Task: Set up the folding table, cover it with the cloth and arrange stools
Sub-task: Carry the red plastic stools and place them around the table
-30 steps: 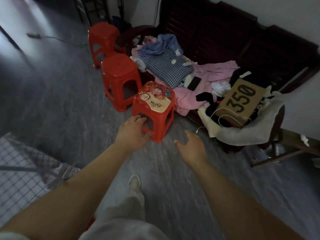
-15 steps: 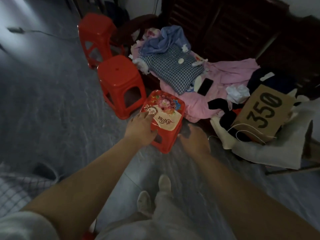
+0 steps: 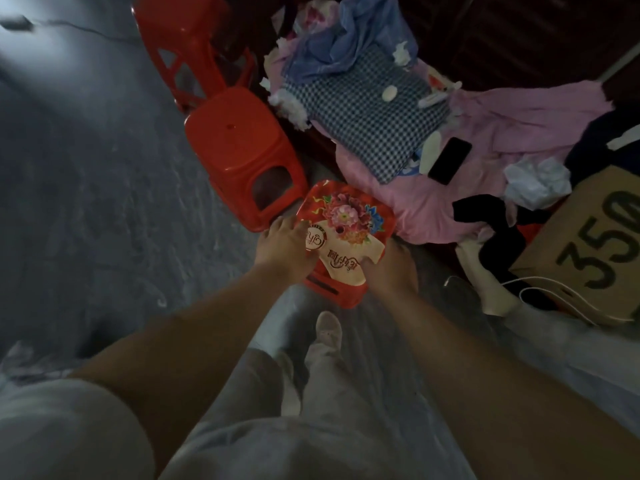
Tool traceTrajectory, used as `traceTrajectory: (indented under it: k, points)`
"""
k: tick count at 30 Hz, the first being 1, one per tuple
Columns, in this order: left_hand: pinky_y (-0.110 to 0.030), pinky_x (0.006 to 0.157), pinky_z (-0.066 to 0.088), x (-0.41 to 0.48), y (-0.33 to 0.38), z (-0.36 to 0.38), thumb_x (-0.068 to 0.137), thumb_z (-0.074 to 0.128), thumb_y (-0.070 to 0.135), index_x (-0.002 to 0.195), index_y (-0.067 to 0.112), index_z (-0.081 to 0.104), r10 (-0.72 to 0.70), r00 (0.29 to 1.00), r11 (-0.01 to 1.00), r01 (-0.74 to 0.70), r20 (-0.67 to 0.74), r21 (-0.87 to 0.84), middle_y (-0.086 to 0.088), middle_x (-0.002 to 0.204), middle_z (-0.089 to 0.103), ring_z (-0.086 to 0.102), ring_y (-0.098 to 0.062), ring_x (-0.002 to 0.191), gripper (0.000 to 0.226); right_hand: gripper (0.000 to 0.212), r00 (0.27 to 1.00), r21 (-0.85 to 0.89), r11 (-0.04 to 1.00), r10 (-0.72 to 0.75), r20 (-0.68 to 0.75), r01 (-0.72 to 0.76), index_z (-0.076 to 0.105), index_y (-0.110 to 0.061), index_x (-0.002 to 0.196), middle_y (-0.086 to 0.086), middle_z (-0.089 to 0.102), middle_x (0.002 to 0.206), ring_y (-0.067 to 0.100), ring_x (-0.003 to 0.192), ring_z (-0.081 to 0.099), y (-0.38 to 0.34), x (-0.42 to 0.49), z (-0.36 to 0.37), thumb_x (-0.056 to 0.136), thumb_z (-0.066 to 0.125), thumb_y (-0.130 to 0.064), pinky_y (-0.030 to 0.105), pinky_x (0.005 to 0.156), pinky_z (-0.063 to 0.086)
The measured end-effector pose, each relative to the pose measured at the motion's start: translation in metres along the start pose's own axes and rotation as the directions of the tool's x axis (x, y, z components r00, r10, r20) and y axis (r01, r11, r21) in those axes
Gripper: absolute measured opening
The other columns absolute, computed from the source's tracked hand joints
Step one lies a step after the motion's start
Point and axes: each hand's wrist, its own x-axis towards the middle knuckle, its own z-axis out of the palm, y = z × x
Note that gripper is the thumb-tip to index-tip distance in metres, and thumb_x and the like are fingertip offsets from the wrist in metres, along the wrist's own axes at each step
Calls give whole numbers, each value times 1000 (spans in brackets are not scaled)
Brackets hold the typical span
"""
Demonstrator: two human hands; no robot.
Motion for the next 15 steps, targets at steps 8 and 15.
traceTrajectory:
  k: [8, 15]
  points:
    - [-60, 113, 33, 106, -24, 59, 85, 67, 57, 154, 30, 30, -55, 994, 998, 56, 97, -5, -3, 164, 25, 20, -33, 151, 83, 75, 971, 76, 968, 240, -21, -238, 35, -17, 147, 13, 44, 145, 33, 131, 45, 4, 99, 61, 85, 72, -36, 44, 107, 42]
    - [-71, 111, 30, 178, -40, 138, 79, 72, 59, 157, 36, 20, -82, 981, 994, 92, 178, -51, 0, 168, 4, 0, -39, 154, 97, 96, 916, 149, 907, 401, -28, -393, 25, -23, 151, 17, 38, 144, 41, 128, 47, 37, 178, 119, 75, 78, -45, 51, 104, 44]
